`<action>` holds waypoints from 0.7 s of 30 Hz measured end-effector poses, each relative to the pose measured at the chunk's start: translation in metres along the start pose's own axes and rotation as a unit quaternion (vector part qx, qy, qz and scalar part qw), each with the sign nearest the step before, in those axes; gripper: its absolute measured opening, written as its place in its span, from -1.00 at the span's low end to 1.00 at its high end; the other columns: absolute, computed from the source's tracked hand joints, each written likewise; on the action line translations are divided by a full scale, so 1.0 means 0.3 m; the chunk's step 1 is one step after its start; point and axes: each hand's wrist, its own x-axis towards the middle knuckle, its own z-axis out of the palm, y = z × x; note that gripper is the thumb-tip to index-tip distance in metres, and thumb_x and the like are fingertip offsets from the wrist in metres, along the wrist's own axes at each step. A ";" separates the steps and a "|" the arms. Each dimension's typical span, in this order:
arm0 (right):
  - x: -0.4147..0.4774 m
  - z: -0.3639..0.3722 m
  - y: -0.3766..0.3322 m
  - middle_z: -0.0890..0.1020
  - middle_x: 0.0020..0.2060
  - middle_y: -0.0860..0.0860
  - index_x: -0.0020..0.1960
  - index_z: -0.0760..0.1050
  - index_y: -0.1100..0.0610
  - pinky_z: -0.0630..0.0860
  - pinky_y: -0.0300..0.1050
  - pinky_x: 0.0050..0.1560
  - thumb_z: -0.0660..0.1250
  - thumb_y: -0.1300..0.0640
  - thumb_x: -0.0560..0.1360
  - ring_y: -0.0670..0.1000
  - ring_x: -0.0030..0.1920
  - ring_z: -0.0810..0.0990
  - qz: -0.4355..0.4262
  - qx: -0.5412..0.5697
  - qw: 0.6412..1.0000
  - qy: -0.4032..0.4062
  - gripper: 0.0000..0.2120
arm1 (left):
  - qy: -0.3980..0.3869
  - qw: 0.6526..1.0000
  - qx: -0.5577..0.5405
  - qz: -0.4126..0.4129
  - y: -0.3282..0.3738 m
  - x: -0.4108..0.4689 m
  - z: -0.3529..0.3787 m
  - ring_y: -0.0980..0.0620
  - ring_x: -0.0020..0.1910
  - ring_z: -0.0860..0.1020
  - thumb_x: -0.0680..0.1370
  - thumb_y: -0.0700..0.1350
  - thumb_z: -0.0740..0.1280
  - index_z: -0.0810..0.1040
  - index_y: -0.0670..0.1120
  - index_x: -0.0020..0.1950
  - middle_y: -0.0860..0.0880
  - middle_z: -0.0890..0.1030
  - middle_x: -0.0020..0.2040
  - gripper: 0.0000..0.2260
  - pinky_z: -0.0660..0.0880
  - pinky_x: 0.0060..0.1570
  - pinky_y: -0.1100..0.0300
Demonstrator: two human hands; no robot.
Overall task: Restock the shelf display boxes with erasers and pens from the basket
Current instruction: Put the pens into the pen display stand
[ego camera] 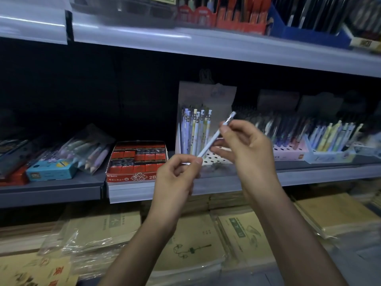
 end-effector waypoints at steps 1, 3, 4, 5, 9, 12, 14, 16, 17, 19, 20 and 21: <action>0.010 -0.002 -0.009 0.68 -0.14 0.11 0.07 0.60 0.21 0.68 -0.12 -0.09 0.36 0.22 0.63 -0.01 -0.18 0.72 -0.022 0.003 1.000 0.014 -0.92 | 0.002 1.000 -0.001 -0.008 -0.002 0.001 -0.002 0.03 -0.42 0.36 0.61 -0.12 0.41 0.65 -0.15 -0.01 -0.03 0.56 -0.34 -0.90 0.31 -0.45 0.22; 0.028 -0.004 -0.027 0.65 -0.14 0.12 0.09 0.58 0.22 0.67 -0.17 -0.10 0.32 0.24 0.65 -0.05 -0.19 0.70 -0.072 0.007 0.996 0.044 -0.91 | 0.006 1.000 0.002 -0.022 -0.005 0.003 -0.010 0.05 -0.44 0.37 0.63 -0.14 0.39 0.64 -0.14 0.03 -0.03 0.56 -0.35 -0.91 0.32 -0.47 0.24; 0.036 -0.006 -0.033 0.65 -0.13 0.10 0.08 0.58 0.19 0.66 -0.17 -0.09 0.31 0.24 0.66 -0.06 -0.17 0.70 -0.098 0.000 0.994 0.056 -0.92 | 0.011 0.999 0.007 -0.029 -0.008 0.005 -0.017 0.04 -0.45 0.37 0.63 -0.17 0.38 0.64 -0.13 0.04 -0.03 0.57 -0.36 -0.93 0.32 -0.48 0.24; 0.043 -0.008 -0.036 0.65 -0.13 0.06 0.07 0.57 0.15 0.66 -0.18 -0.07 0.30 0.22 0.66 -0.07 -0.14 0.70 -0.125 -0.018 0.990 0.065 -0.93 | 0.019 0.999 0.016 -0.035 -0.011 0.007 -0.022 0.04 -0.45 0.37 0.64 -0.19 0.36 0.64 -0.11 0.05 -0.02 0.57 -0.37 -0.94 0.31 -0.49 0.25; 0.062 -0.011 -0.019 0.65 -0.08 -0.03 0.07 0.56 0.05 0.65 -0.19 -0.02 0.29 0.19 0.68 -0.11 -0.07 0.67 -0.181 -0.117 0.975 0.056 -0.91 | 0.049 0.997 0.047 -0.048 -0.029 0.015 -0.043 0.07 -0.47 0.40 0.64 -0.24 0.34 0.63 -0.09 0.05 0.01 0.57 -0.40 -0.91 0.34 -0.49 0.28; 0.062 -0.001 0.017 0.65 -0.08 -0.02 0.08 0.57 0.06 0.67 -0.13 -0.01 0.29 0.16 0.68 -0.11 -0.10 0.68 -0.157 -0.149 0.975 0.039 -0.91 | 0.058 0.995 0.060 -0.052 -0.034 0.019 -0.055 0.10 -0.48 0.43 0.64 -0.24 0.34 0.63 -0.08 0.06 0.02 0.58 -0.40 -0.90 0.35 -0.49 0.28; 0.061 0.007 0.040 0.64 -0.09 -0.04 0.09 0.58 0.06 0.68 -0.03 -0.01 0.30 0.14 0.68 -0.12 -0.11 0.68 -0.140 -0.172 0.975 0.032 -0.91 | 0.061 0.995 0.068 -0.051 -0.036 0.021 -0.060 0.11 -0.48 0.44 0.64 -0.23 0.34 0.62 -0.07 0.06 0.03 0.59 -0.41 -0.90 0.36 -0.49 0.29; 0.062 0.014 0.058 0.62 -0.12 -0.11 0.09 0.59 0.05 0.67 0.05 -0.01 0.30 0.11 0.68 -0.13 -0.09 0.67 -0.136 -0.192 0.972 0.022 -0.91 | 0.063 0.994 0.070 -0.052 -0.037 0.021 -0.062 0.12 -0.49 0.44 0.64 -0.24 0.33 0.62 -0.07 0.05 0.03 0.58 -0.41 -0.89 0.35 -0.50 0.30; 0.063 0.019 0.067 0.61 -0.14 -0.14 0.09 0.59 0.05 0.67 0.07 -0.01 0.30 0.11 0.67 -0.12 -0.09 0.66 -0.137 -0.201 0.970 0.017 -0.91 | 0.065 0.994 0.070 -0.054 -0.037 0.022 -0.061 0.12 -0.49 0.43 0.64 -0.24 0.33 0.62 -0.07 0.05 0.02 0.58 -0.41 -0.89 0.35 -0.50 0.30; 0.067 0.032 0.084 0.60 -0.16 -0.16 0.09 0.59 0.05 0.67 0.08 -0.04 0.32 0.09 0.66 -0.11 -0.10 0.65 -0.136 -0.220 0.966 0.010 -0.91 | 0.068 0.994 0.069 -0.058 -0.039 0.022 -0.060 0.12 -0.50 0.43 0.64 -0.24 0.33 0.62 -0.08 0.06 0.02 0.58 -0.41 -0.89 0.35 -0.51 0.30; 0.070 0.038 0.094 0.61 -0.17 -0.17 0.09 0.60 0.05 0.68 0.07 -0.05 0.33 0.09 0.65 -0.11 -0.11 0.65 -0.135 -0.229 0.964 0.012 -0.91 | 0.067 0.993 0.072 -0.058 -0.039 0.022 -0.060 0.13 -0.50 0.43 0.64 -0.24 0.33 0.62 -0.08 0.07 0.02 0.58 -0.42 -0.89 0.35 -0.51 0.30; 0.076 0.043 0.102 0.62 -0.17 -0.17 0.10 0.62 0.05 0.68 0.07 -0.05 0.34 0.08 0.65 -0.10 -0.11 0.65 -0.136 -0.238 0.962 0.016 -0.90 | 0.064 0.993 0.077 -0.058 -0.038 0.021 -0.058 0.13 -0.51 0.44 0.64 -0.25 0.32 0.62 -0.08 0.08 0.03 0.58 -0.42 -0.88 0.36 -0.51 0.31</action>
